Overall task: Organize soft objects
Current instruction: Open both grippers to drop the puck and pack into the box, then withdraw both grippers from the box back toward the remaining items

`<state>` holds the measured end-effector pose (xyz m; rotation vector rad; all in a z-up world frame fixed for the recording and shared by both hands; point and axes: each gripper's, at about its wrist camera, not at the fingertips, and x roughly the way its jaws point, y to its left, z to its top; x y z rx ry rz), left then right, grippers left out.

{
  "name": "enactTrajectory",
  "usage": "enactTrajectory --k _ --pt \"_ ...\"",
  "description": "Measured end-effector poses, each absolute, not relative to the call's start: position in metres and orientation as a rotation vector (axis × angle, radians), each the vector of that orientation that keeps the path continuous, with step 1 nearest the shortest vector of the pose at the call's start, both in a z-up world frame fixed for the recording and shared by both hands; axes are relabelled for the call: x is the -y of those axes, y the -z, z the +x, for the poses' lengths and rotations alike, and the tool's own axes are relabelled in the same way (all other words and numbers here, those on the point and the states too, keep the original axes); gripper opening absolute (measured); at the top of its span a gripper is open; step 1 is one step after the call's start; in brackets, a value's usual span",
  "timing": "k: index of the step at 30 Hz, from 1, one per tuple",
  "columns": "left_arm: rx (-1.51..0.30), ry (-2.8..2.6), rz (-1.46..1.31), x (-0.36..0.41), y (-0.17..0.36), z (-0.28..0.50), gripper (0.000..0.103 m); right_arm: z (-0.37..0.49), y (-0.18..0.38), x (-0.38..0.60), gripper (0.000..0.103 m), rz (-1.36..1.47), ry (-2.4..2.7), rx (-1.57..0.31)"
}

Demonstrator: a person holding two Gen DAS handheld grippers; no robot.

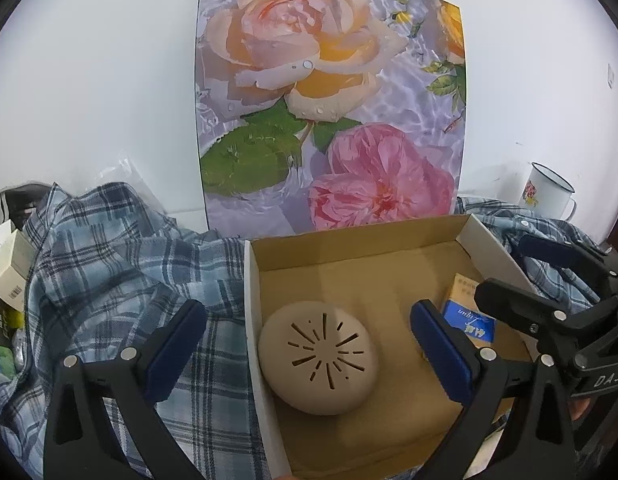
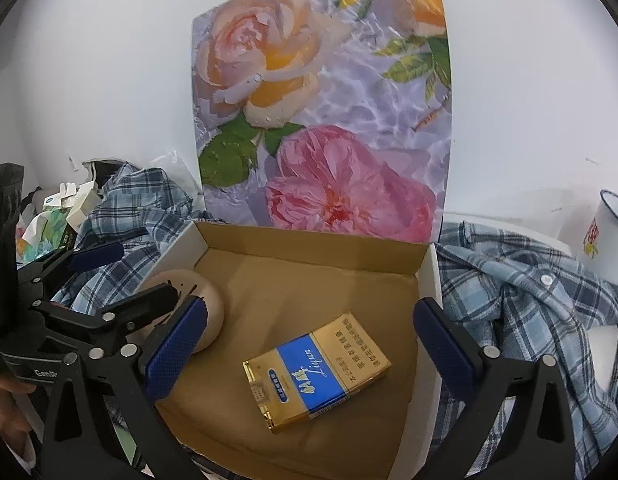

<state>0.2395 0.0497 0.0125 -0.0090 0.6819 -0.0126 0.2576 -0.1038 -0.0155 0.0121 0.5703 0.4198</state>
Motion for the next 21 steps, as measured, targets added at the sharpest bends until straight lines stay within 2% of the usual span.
enactTrajectory --k 21 --pt "-0.587 0.02 -0.028 -0.051 -0.062 0.213 0.103 0.223 -0.042 0.107 0.103 0.0 -0.448 -0.429"
